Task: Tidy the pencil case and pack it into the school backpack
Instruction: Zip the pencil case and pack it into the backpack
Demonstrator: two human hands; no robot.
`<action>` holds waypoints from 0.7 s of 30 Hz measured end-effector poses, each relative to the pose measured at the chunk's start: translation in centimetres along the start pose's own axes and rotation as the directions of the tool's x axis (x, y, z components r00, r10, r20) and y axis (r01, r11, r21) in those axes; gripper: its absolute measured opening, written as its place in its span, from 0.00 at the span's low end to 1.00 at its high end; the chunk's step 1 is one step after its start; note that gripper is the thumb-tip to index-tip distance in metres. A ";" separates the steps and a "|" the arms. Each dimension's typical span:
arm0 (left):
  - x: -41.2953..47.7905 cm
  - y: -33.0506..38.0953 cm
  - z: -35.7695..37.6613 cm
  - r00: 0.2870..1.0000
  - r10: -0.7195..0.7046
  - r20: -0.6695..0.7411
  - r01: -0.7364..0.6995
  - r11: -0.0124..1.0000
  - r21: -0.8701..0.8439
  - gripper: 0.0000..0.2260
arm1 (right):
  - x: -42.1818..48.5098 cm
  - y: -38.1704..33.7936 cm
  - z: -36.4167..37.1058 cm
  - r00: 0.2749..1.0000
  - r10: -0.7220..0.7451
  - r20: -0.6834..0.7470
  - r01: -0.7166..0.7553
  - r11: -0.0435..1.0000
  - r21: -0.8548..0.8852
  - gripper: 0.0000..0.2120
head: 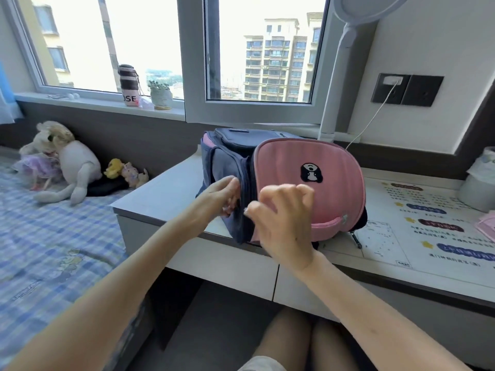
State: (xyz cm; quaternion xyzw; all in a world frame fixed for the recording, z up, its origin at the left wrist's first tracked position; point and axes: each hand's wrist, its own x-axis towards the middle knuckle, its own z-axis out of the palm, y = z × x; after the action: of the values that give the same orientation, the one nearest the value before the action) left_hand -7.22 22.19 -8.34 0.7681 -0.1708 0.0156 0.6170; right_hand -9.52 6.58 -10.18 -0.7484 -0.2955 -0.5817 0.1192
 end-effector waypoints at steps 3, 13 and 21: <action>-1.3 -0.9 -0.4 1.000 -0.007 0.031 0.006 1.000 0.016 0.07 | 2.2 0.7 -0.2 0.981 0.192 0.032 -0.193 0.980 0.045 0.04; -0.9 -0.9 0.1 0.983 0.170 -0.066 -0.145 0.949 0.280 0.15 | 6.0 1.7 1.0 0.922 0.274 0.274 -0.322 0.935 0.149 0.04; 0.6 1.7 1.4 0.955 0.230 -0.189 -0.116 0.873 0.474 0.20 | 10.2 3.9 3.8 0.851 0.348 0.395 -0.403 0.913 0.064 0.08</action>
State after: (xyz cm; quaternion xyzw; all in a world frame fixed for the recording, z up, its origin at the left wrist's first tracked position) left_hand -7.40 20.36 -6.92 0.8656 -0.1552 0.2033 0.4306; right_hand -2.73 8.55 -1.01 -0.8781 -0.2018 -0.3704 0.2260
